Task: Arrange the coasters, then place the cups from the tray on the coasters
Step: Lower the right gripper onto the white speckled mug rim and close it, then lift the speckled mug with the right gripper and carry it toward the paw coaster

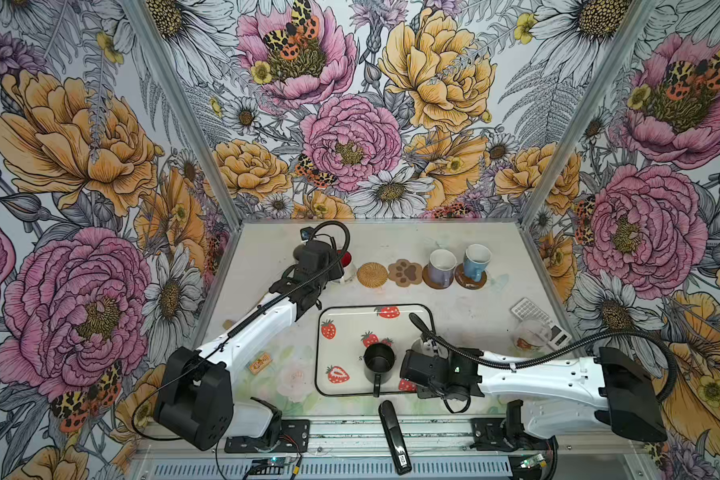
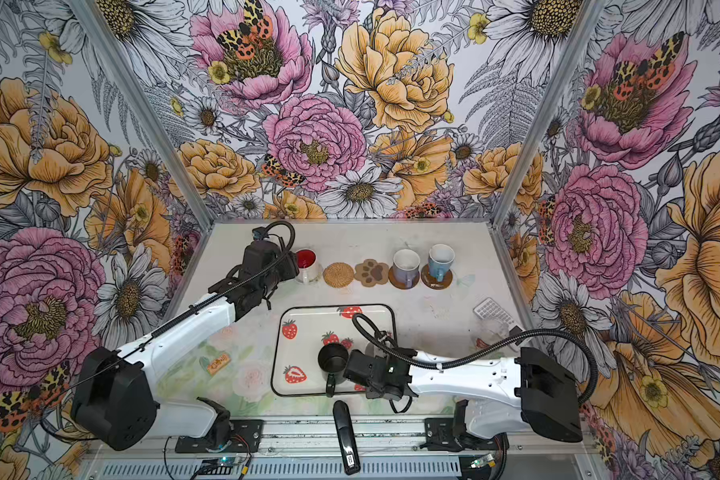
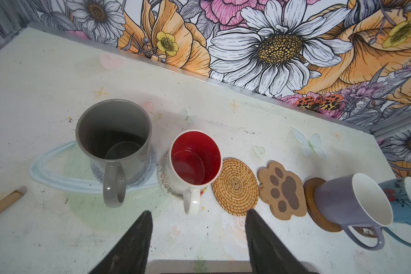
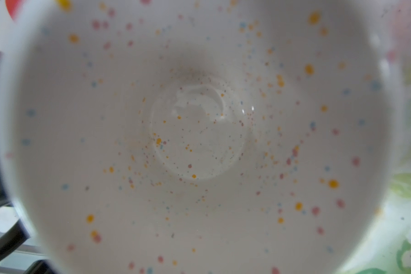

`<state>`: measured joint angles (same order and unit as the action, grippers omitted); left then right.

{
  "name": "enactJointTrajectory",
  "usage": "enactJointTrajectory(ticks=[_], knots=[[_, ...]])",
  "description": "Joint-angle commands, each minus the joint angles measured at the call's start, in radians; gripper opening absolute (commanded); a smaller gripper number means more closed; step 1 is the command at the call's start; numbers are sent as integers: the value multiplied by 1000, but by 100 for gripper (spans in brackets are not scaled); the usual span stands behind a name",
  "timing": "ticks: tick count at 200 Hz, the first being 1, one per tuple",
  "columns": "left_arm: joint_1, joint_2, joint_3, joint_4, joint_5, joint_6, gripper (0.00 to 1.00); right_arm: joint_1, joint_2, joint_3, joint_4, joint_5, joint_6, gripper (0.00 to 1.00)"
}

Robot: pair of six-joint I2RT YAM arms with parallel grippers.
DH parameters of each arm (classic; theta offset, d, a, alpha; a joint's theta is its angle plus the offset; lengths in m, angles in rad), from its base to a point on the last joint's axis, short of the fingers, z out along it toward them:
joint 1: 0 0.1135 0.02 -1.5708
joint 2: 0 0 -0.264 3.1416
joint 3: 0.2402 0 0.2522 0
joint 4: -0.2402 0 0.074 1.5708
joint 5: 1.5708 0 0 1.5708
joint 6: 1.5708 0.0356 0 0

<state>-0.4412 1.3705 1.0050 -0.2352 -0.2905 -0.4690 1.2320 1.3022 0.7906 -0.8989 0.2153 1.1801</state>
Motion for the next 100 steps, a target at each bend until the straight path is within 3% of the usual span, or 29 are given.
enactJointTrajectory(ticks=[1,8,100], knots=[[12,9,-8,17,17,-7,64,-15,3,16,12,-10,-38,5],[11,9,-9,17,17,-7,64,-19,5,20,11,-12,-47,0],[30,10,-19,18,19,-5,64,-139,-49,102,-35,-10,-240,0]])
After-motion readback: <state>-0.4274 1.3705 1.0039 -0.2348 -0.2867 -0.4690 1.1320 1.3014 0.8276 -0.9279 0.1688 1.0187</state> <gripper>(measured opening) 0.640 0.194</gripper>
